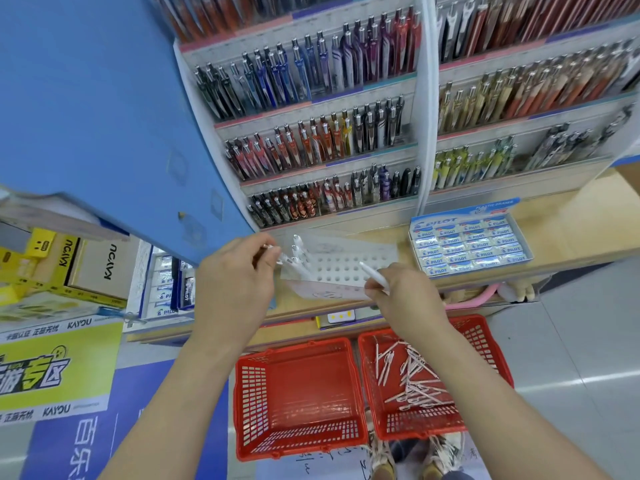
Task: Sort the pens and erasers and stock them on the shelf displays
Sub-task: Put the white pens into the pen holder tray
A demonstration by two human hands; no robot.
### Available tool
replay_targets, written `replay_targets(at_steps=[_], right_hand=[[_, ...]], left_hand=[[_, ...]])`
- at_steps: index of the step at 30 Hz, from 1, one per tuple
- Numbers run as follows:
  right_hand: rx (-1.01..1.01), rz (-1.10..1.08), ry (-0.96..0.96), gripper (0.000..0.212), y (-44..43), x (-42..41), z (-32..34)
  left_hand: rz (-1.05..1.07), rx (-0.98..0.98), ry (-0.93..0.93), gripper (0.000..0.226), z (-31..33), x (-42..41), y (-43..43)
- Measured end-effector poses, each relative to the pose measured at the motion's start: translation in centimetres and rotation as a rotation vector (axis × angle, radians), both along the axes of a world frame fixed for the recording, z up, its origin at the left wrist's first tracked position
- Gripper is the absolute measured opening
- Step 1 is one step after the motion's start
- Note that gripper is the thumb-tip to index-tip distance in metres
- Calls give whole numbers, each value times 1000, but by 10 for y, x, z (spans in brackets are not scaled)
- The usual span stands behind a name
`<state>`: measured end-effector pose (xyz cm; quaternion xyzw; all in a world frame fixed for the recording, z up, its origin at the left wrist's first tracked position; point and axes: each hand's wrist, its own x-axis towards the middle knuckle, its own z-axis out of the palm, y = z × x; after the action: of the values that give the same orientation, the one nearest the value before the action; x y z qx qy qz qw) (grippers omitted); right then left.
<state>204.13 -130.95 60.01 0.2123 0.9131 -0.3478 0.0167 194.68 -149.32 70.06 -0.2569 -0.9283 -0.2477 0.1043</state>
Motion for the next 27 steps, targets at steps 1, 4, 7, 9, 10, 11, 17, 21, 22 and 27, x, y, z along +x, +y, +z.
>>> replay_targets(at_steps=[1, 4, 7, 9, 10, 11, 17, 21, 22, 27], right_hand=[[28, 12, 22, 18, -2, 0, 0], [119, 81, 81, 17, -10, 3, -1], [183, 127, 156, 17, -23, 7, -5], [187, 144, 190, 22, -31, 10, -8], [182, 149, 201, 22, -35, 11, -11], [176, 150, 210, 21, -37, 12, -13], [169, 136, 258, 18, -35, 12, -18], [166, 140, 266, 20, -33, 11, -19], [170, 143, 263, 20, -33, 11, -20], [176, 135, 279, 19, -26, 9, -25]], left_hand=[[-9, -28, 4, 2, -4, -1, 0], [-13, -87, -21, 6, -18, -6, -1], [-2, -121, -69, 8, -30, -11, 0], [4, -149, -100, 8, -36, -15, 1], [8, -167, -114, 9, -38, -17, 1], [15, -187, -127, 11, -39, -18, 2], [39, -241, -124, 12, -37, -23, 4], [45, -242, -159, 14, -41, -23, 4], [45, -235, -175, 15, -43, -22, 4], [12, -270, -192, 20, -49, -20, 3]])
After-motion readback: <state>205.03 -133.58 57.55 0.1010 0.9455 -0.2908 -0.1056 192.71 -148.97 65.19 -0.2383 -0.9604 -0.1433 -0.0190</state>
